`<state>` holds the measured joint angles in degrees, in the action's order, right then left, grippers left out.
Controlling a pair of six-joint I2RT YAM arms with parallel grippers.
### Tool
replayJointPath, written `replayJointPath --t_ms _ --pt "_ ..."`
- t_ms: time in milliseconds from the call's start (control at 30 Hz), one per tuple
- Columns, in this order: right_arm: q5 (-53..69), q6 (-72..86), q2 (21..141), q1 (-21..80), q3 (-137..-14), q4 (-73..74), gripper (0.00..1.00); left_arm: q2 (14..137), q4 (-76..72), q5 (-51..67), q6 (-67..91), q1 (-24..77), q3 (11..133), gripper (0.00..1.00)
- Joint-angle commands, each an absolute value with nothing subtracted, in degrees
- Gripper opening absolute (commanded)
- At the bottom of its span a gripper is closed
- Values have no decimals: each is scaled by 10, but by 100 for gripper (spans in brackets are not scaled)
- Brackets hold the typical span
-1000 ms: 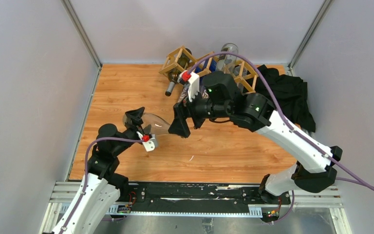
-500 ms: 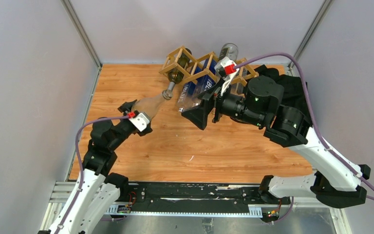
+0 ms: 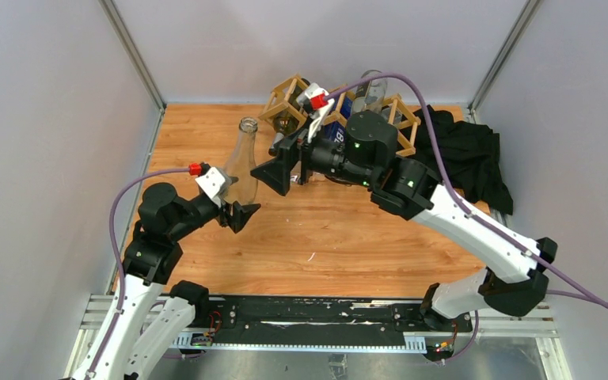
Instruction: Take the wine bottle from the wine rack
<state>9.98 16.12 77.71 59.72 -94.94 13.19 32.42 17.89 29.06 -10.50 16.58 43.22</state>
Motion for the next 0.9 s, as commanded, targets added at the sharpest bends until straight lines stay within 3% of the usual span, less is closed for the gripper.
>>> replayJointPath --t_ms 0,200,467,533,633,667,700,733,767,800,867 --pt "133 173 800 592 -985 59 91 313 142 355 -42 164 480 0" --pt "143 187 843 592 -1003 23 84 313 148 389 -14 164 479 0" --pt "122 185 889 593 -1042 15 65 307 156 421 -3 164 480 0" --pt "122 185 900 592 -1055 19 55 305 159 424 -3 164 479 0" --pt "116 186 912 593 -1067 34 6 303 167 425 -10 164 477 0" --pt "110 185 914 593 -1069 43 0 302 170 423 -11 164 476 3" --pt "107 185 914 593 -1068 45 0 302 172 418 -9 164 476 23" --pt "103 182 913 593 -1065 47 0 302 174 413 -4 164 475 51" --pt "100 179 912 593 -1062 47 0 302 175 409 -3 164 474 86" --pt "98 177 910 593 -1060 47 0 303 173 405 11 164 473 98" --pt "96 172 909 593 -1057 49 0 304 165 397 31 164 470 100"
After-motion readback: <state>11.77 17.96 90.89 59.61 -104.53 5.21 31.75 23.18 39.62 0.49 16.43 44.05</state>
